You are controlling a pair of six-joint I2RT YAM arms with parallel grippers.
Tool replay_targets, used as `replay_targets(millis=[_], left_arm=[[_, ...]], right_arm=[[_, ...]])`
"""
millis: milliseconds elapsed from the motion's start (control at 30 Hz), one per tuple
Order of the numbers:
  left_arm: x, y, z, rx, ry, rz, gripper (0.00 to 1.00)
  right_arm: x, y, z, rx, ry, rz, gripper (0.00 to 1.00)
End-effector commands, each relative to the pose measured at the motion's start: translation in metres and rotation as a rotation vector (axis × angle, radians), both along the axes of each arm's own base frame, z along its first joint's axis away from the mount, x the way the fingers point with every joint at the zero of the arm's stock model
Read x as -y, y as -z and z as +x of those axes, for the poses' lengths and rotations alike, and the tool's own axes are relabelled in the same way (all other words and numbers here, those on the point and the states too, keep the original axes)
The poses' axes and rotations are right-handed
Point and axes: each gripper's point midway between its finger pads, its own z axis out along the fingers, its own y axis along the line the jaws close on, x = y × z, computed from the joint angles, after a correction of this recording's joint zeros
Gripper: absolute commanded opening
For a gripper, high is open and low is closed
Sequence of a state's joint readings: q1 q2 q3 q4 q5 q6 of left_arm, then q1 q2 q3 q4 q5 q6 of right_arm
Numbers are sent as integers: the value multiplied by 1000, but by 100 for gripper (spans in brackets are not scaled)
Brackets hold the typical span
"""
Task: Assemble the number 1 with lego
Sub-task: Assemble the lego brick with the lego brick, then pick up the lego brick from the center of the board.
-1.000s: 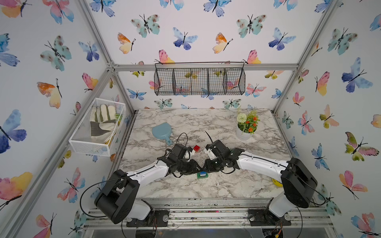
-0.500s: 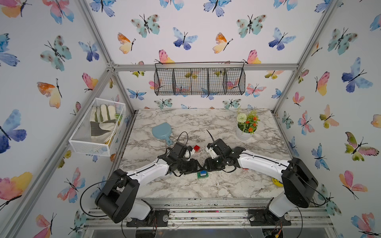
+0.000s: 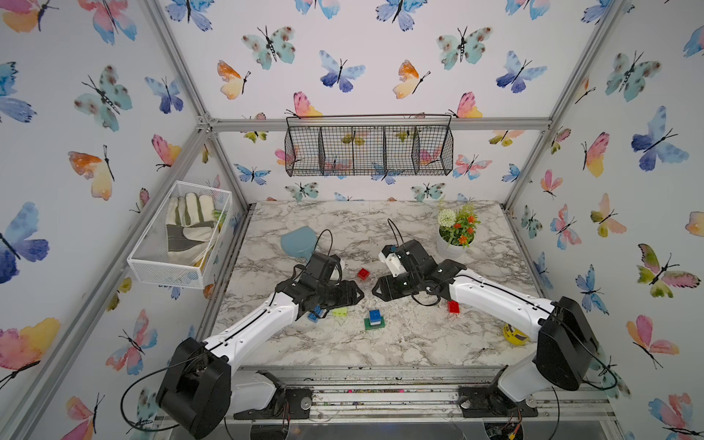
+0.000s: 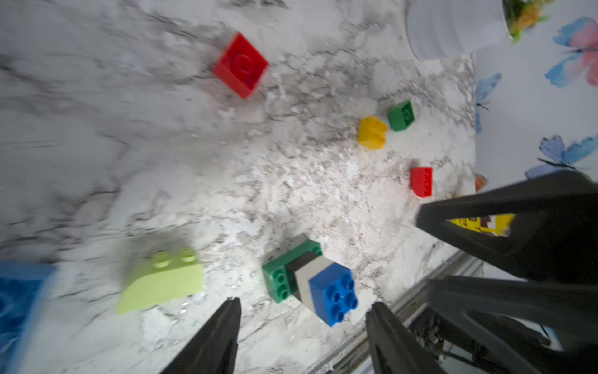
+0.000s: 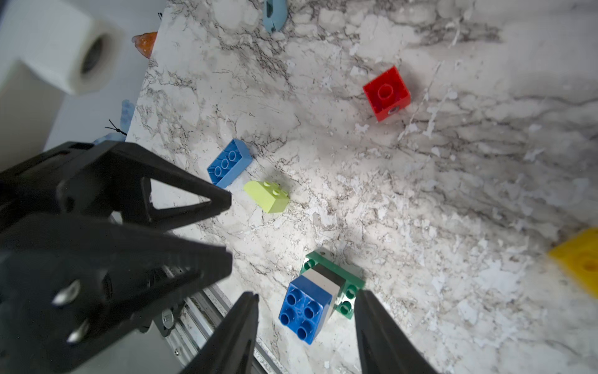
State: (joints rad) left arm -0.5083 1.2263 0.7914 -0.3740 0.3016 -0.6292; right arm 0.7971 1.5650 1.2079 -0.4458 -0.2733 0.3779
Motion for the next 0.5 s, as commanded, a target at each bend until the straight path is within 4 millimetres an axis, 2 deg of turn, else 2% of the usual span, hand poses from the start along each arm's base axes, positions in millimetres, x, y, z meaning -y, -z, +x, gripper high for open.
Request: replay_targets(millis=[0, 67, 200, 300, 467], left_arm=[[-50, 2, 7, 18, -220, 59, 68], [-70, 3, 8, 11, -315, 72, 68], [-104, 5, 3, -1, -477, 63, 68], [-126, 3, -1, 15, -605, 41, 69], [-144, -4, -7, 70, -711, 14, 69]], right_arm=[[-5, -9, 12, 159, -185, -91, 54], [-13, -8, 11, 197, -287, -112, 54], [-39, 3, -11, 335, -538, -148, 54], [-59, 15, -20, 426, -638, -184, 54], [-86, 47, -36, 390, -740, -255, 55]])
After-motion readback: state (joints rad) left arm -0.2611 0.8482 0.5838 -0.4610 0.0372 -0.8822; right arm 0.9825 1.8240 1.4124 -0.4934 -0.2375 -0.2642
